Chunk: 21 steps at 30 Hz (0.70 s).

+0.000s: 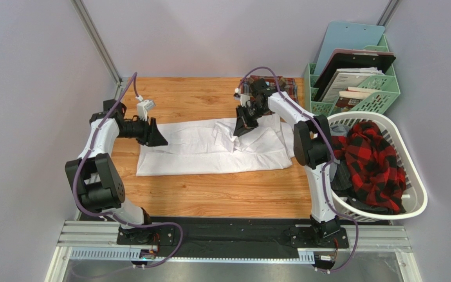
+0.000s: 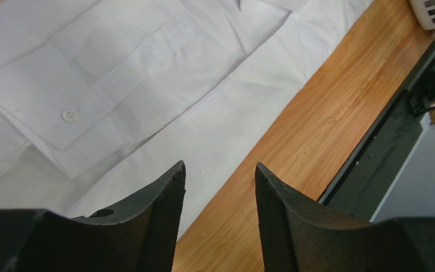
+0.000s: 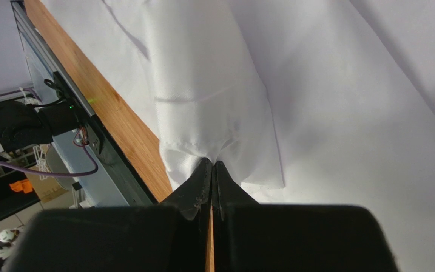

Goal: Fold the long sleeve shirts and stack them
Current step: Fold the shirt

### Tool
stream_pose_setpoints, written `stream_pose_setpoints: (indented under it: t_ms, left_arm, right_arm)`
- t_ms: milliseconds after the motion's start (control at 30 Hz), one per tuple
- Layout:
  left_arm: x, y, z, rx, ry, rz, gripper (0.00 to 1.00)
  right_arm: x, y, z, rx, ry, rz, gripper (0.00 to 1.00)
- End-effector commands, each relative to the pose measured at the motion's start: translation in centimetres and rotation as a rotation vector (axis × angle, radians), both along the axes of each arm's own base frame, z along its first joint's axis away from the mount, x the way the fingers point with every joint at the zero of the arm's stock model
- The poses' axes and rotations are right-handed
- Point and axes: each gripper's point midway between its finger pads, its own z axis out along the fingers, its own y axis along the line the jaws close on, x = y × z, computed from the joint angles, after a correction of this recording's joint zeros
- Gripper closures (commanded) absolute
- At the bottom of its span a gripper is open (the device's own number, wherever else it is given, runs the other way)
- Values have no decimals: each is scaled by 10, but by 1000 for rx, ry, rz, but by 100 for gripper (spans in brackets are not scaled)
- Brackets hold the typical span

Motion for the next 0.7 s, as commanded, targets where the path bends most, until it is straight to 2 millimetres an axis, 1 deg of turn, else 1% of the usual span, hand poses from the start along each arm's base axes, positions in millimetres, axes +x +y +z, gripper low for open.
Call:
stream_pose_setpoints:
  t_ms: [0, 33, 67, 100, 133, 167, 200, 233, 267, 300, 333, 367, 400, 433, 467, 500, 567, 600, 633, 667]
  left_arm:
    - [9, -33, 22, -151, -28, 16, 46]
    - [9, -49, 20, -145, -23, -9, 46]
    - [16, -58, 18, -168, -15, 22, 46]
    - [18, -68, 18, -181, -9, 29, 46]
    - [18, -87, 17, -185, -2, 15, 46]
    - [28, -95, 17, -219, 0, 57, 45]
    - [29, -109, 17, -230, 0, 50, 45]
    - [29, -126, 11, -229, 12, 37, 45]
    - [38, -137, 13, -252, 0, 55, 45]
    - [44, -145, 3, -252, 24, 69, 45]
    - [46, -159, -3, -257, 35, 63, 45]
    - [57, -169, 2, -283, 23, 73, 44]
    - [63, -175, -17, -271, 69, 85, 43]
    - [66, -183, -25, -258, 90, 88, 43]
    - [75, -189, -24, -270, 88, 93, 43]
    - [79, -192, -40, -265, 122, 98, 43]
    - [88, -197, -51, -247, 130, 109, 43]
    - [89, -198, -63, -237, 153, 111, 43]
    - [91, -198, -69, -224, 154, 111, 43]
    - [95, -198, -70, -218, 148, 112, 43]
  right_arm:
    - [-2, -6, -14, -43, 28, -44, 100]
    - [1, -12, -19, -60, 31, -60, 100]
    - [3, -15, -25, -77, 38, -71, 100]
    - [6, -19, -30, -100, 32, -81, 100]
    - [8, -22, -33, -113, 29, -88, 100]
    - [9, -26, -37, -131, 28, -97, 100]
    - [12, -30, -41, -156, 17, -105, 100]
    - [13, -32, -41, -163, 14, -109, 100]
    - [14, -33, -42, -171, 9, -114, 100]
    - [16, -37, -45, -197, 1, -124, 100]
    - [18, -39, -45, -207, -9, -126, 100]
    - [21, -43, -48, -229, -20, -135, 100]
    - [22, -45, -49, -242, -28, -134, 100]
    - [22, -47, -50, -248, -30, -135, 100]
    - [22, -50, -52, -253, -23, -141, 100]
    - [22, -51, -53, -260, -23, -141, 100]
    - [22, -53, -56, -271, -24, -138, 100]
    - [20, -54, -57, -276, -17, -136, 100]
    - [19, -56, -57, -278, -16, -135, 100]
    - [18, -56, -57, -276, -12, -135, 100]
